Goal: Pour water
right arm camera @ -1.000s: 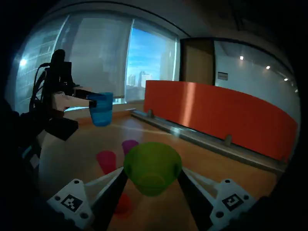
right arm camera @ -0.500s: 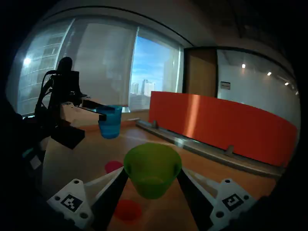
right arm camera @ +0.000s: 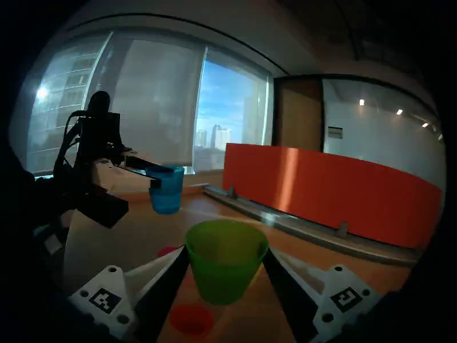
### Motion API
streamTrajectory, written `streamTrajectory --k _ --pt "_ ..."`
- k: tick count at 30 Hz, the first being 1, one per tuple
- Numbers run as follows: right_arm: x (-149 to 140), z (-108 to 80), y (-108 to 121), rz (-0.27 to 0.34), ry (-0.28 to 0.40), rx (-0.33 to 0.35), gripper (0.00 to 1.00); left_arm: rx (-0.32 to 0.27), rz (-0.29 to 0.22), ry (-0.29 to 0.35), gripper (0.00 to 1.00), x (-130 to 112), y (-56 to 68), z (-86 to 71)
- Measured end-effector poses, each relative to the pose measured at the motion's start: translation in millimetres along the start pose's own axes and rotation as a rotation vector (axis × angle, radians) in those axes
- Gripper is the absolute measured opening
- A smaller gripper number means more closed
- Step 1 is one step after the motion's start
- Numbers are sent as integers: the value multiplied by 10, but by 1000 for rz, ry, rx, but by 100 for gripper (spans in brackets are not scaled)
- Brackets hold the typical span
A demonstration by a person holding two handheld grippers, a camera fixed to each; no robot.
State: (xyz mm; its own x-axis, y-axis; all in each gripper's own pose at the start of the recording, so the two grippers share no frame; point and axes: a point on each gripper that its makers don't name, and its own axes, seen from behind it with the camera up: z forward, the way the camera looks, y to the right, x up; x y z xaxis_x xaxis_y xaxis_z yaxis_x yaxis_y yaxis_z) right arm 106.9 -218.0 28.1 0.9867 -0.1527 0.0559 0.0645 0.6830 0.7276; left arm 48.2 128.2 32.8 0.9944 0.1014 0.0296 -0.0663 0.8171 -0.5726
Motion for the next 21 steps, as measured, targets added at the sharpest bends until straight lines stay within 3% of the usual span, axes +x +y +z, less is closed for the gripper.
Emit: streamTrajectory --k 21 --pt "40 114 -196 11 23 73 91 27 40 13 87 66 -61 18"
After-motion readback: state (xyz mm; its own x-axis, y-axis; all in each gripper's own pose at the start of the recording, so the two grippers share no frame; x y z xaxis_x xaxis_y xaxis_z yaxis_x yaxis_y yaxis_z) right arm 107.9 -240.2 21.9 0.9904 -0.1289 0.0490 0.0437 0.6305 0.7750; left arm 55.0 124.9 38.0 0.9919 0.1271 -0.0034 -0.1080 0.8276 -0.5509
